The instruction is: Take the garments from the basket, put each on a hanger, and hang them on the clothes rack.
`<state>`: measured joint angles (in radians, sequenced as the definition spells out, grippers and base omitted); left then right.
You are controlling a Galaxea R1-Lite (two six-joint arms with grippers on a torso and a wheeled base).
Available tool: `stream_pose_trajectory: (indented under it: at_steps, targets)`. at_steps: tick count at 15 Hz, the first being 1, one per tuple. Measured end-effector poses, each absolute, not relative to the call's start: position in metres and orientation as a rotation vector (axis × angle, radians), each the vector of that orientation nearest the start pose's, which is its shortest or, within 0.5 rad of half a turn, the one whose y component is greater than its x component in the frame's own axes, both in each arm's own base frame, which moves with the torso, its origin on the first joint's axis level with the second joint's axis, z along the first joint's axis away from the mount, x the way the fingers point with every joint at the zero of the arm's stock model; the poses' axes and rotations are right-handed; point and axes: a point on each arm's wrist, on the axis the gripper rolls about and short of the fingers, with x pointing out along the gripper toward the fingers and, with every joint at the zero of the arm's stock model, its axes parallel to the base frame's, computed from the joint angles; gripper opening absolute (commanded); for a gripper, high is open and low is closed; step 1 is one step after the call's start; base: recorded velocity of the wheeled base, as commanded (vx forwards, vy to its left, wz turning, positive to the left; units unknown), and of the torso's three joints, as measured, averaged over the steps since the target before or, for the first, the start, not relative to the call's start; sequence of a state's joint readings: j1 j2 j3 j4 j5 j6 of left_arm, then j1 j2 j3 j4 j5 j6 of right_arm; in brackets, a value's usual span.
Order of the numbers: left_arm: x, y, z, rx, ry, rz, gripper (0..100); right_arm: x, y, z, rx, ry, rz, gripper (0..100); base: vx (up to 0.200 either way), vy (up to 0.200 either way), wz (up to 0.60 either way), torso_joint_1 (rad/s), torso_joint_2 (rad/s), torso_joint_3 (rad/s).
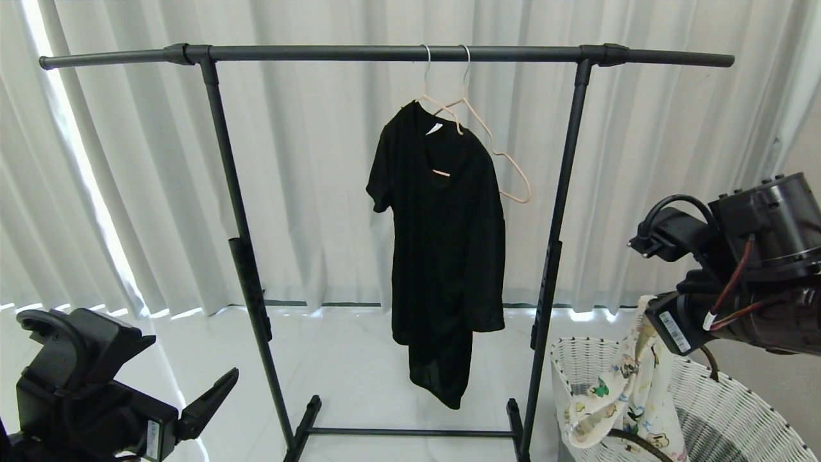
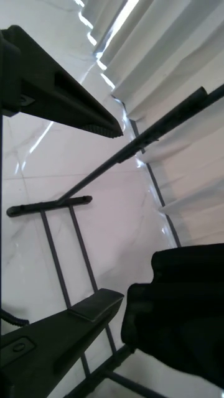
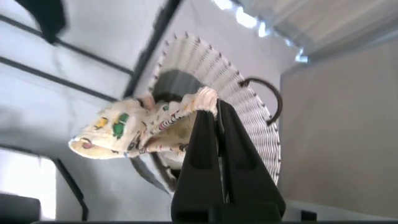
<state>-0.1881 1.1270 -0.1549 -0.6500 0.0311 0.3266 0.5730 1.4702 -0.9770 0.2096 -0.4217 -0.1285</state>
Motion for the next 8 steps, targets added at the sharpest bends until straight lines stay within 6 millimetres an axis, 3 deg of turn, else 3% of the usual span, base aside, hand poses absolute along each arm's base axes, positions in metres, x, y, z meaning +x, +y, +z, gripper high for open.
stream_pose_trajectory:
  at_steps: [1,8]
  targets:
    - [0.127,-0.023,0.138,0.358,0.285,-0.206,100,0.202,0.124,0.225,-0.454,0.586,0.199,0,-0.2,0.0,0.0,0.002,0.01,0.002]
    - [0.122,-0.023,0.148,0.358,0.223,-0.203,100,0.187,0.136,0.252,-0.428,0.484,0.272,0,0.0,0.0,0.0,0.0,0.0,0.0]
